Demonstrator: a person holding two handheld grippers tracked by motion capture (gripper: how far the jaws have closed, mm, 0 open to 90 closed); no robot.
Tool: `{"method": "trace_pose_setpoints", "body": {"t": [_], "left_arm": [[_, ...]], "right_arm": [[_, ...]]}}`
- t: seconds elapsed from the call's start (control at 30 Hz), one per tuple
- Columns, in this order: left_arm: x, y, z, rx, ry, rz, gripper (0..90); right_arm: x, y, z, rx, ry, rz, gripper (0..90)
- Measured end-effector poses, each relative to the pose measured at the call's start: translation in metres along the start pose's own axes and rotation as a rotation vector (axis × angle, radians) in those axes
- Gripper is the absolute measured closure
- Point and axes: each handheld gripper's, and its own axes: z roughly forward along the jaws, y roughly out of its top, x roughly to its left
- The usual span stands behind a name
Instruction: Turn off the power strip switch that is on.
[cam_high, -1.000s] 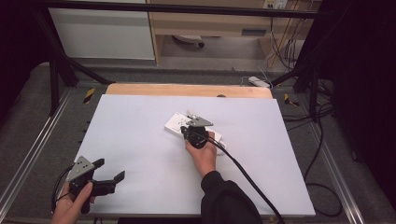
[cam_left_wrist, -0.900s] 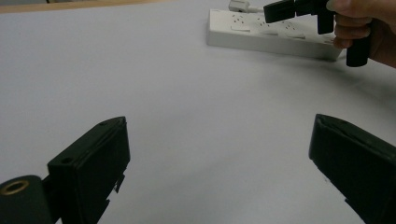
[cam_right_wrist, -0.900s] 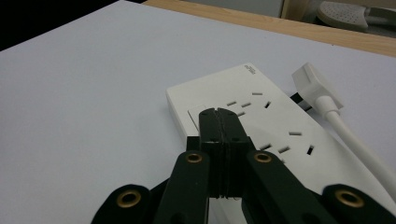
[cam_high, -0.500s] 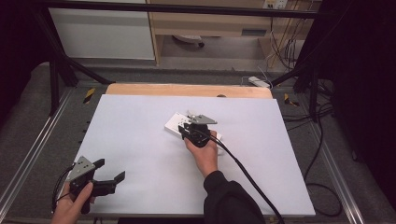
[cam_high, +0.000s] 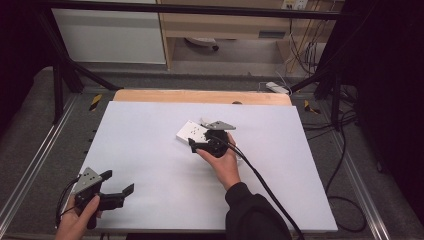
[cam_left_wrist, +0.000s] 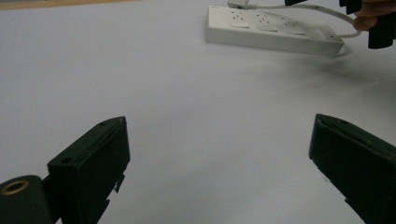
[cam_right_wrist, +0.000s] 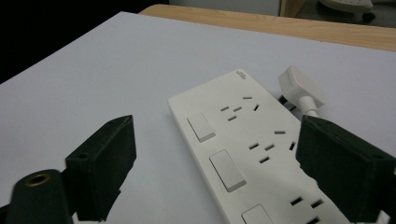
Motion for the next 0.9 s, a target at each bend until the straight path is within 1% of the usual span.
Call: {"method": "trace_pose_setpoints", "body": {"t": [0.03,0.17,0.23,0.43,0.5,0.57,0.63,0.8,0.9], "left_arm": [[0.0,0.0,0.0,0.0,0.0,-0.001,5.2],[0.0,0.0,0.0,-0.001,-0.001,-0.002,5.2],[0.0,0.0,0.0,-0.003,-0.002,-0.002,5.2],[0.0,0.0,0.0,-0.003,-0.002,-0.002,5.2],[0.0,0.0,0.0,0.0,-0.002,-0.001,5.2],[0.0,0.0,0.0,0.0,-0.001,-0.004,5.2],[0.0,0.0,0.0,-0.004,-0.001,-0.007,5.2],[0.0,-0.001,0.0,-0.005,-0.001,-0.006,5.2],[0.0,-0.001,0.0,0.0,0.009,-0.013,5.2]], "right_arm": [[-0.001,0.001,-0.001,0.001,-0.003,-0.008,8.5],[-0.002,0.004,-0.006,0.001,-0.002,-0.005,5.7],[-0.002,0.006,-0.009,-0.004,0.003,-0.016,4.8],[-0.004,0.013,-0.019,-0.017,0.008,-0.034,5.2],[-0.006,0.016,-0.023,-0.02,0.019,-0.039,5.4],[-0.008,0.018,-0.026,-0.024,0.028,-0.025,5.5],[-0.01,0.021,-0.031,-0.032,0.021,-0.034,5.6],[-0.016,0.026,-0.043,-0.056,0.01,-0.039,5.6],[-0.02,0.03,-0.052,-0.069,0.006,-0.038,6.0]]}}
